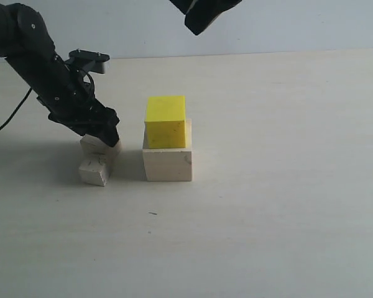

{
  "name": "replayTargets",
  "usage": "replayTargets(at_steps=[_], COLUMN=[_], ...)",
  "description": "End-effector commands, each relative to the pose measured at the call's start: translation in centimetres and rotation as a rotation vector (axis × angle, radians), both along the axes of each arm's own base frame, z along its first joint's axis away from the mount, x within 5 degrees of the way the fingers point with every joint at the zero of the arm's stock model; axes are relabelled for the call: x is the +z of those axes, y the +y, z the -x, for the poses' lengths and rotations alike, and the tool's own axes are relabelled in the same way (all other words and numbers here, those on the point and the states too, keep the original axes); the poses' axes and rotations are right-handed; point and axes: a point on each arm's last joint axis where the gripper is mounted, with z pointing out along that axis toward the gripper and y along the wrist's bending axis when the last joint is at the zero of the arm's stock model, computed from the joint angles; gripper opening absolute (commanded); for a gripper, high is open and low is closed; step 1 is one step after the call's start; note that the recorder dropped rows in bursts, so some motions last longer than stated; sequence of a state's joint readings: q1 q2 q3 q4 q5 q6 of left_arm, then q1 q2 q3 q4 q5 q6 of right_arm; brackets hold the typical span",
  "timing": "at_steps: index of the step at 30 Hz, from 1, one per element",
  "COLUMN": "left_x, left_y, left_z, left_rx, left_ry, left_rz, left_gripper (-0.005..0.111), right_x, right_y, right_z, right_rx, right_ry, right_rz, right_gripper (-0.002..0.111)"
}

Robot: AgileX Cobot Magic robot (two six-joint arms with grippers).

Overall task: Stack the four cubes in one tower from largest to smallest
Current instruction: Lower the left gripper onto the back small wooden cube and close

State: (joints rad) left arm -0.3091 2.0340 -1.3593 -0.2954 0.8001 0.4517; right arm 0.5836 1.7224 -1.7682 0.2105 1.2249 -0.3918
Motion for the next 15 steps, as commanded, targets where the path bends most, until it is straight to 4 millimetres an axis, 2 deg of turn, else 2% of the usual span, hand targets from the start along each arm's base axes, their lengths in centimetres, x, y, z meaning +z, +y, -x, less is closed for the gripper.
replayTargets(at_steps=[1, 15], left_x=[-0.45, -0.60], left_y=[-0.05, -0.06], left_z=[-0.30, -0.43], left_rx=[0.005, 0.004], left_ry=[-0.007, -0.017], left_rz=[0.004, 0.004], left_gripper=[0.071, 0.071], right_x=[0.45, 0.45], right_y=[-0.09, -0.09], right_z=[0.20, 0.20], right_rx=[0.007, 0.009], right_ry=[-0.017, -0.018], right_rz=[-0.007, -0.006], right_gripper=[0.000, 0.000])
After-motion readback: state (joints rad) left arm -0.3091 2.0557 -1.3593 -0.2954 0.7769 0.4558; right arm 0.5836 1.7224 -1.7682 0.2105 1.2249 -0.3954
